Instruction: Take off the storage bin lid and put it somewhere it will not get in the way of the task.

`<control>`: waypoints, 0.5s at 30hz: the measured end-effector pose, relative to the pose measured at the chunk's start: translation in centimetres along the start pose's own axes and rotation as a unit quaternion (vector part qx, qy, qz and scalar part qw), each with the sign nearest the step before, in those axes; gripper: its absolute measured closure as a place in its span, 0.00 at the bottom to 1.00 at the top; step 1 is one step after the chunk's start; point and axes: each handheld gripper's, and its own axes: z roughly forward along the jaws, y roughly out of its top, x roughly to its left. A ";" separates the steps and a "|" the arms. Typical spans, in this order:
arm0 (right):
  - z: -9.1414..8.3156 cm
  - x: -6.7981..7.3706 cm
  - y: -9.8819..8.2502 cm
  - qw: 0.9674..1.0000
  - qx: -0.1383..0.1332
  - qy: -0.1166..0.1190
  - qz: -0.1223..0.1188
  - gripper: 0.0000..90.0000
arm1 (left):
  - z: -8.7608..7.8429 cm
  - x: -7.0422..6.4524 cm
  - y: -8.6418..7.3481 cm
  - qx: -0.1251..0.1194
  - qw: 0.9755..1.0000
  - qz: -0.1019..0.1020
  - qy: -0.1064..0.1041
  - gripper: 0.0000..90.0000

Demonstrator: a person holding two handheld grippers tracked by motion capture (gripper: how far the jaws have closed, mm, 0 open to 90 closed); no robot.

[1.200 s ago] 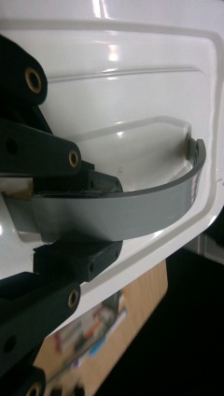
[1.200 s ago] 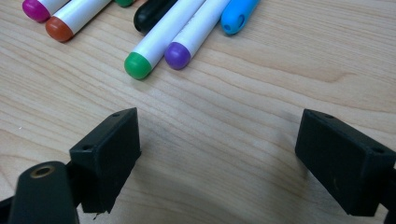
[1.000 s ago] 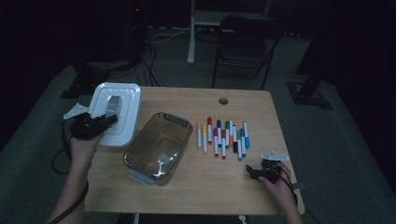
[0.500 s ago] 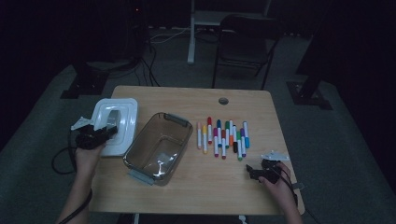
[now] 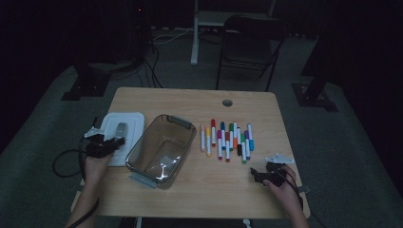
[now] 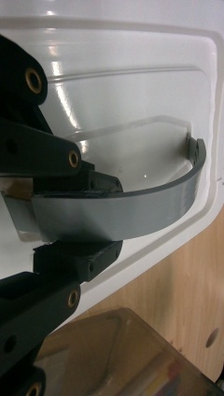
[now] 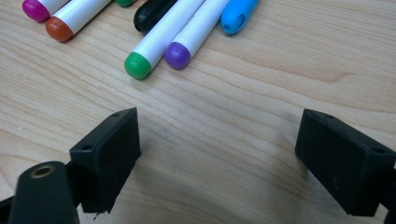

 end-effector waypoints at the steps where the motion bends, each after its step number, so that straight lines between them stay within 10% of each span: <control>1: 0.0 0.0 0.0 1.000 0.000 0.000 0.000 0.15 | 0.1 0.1 -0.1 0.003 1.000 -0.002 0.001 0.78; 15: 0.1 -0.4 0.1 1.000 -0.002 -0.010 0.010 0.17 | 1.5 0.7 -1.9 0.016 1.000 -0.010 -0.002 0.78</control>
